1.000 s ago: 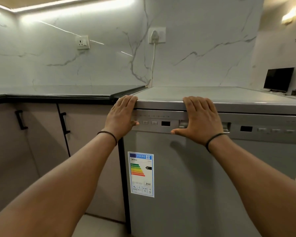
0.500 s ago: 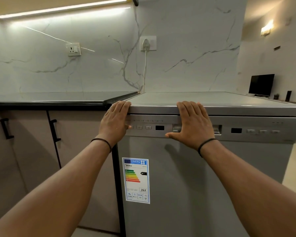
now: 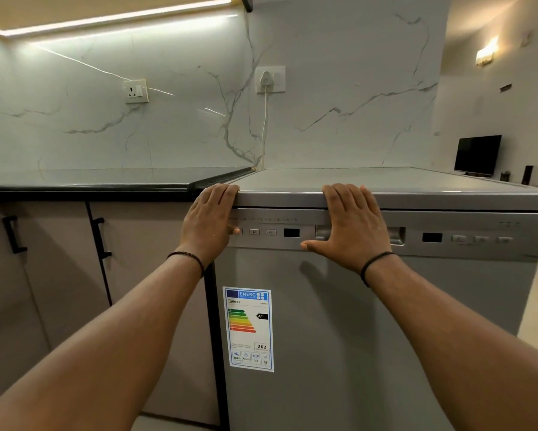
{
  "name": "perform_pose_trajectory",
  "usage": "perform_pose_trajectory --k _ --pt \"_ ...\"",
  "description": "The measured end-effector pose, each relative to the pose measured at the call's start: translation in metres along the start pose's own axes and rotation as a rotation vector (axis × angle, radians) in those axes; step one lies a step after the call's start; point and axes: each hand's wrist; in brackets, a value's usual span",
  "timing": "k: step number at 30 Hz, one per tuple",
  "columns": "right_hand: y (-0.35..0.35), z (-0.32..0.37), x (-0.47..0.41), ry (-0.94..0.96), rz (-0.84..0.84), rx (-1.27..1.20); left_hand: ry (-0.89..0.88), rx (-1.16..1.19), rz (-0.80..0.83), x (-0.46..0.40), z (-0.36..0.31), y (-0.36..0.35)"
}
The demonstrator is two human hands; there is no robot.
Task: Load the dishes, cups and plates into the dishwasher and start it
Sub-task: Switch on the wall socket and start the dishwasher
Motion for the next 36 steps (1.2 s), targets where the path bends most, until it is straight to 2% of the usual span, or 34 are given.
perform_pose_trajectory --k 3,9,13,24,28,36 --pt "0.002 0.000 0.000 0.004 0.013 0.003 -0.006 0.000 0.023 0.000 -0.002 0.003" --pt "0.009 -0.007 -0.001 0.048 0.074 -0.006 0.062 -0.032 0.194 0.013 -0.004 0.006" --pt "0.013 -0.018 0.006 0.091 0.093 0.047 0.058 -0.085 0.233 0.013 -0.006 0.008" --pt "0.008 -0.023 0.014 0.081 0.053 0.105 0.085 -0.141 0.175 0.020 -0.025 0.000" --pt "0.007 -0.036 0.022 -0.002 0.022 0.092 0.083 -0.156 0.165 0.020 -0.025 -0.007" --pt "0.000 -0.037 0.025 -0.016 -0.010 0.091 0.101 -0.086 0.039 0.026 -0.025 -0.023"
Point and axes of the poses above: each hand's wrist, its own x-axis away from the middle knuckle, its own y-axis out of the back of the hand, z = x × y, and after that the axes turned 12 degrees about -z, right-handed
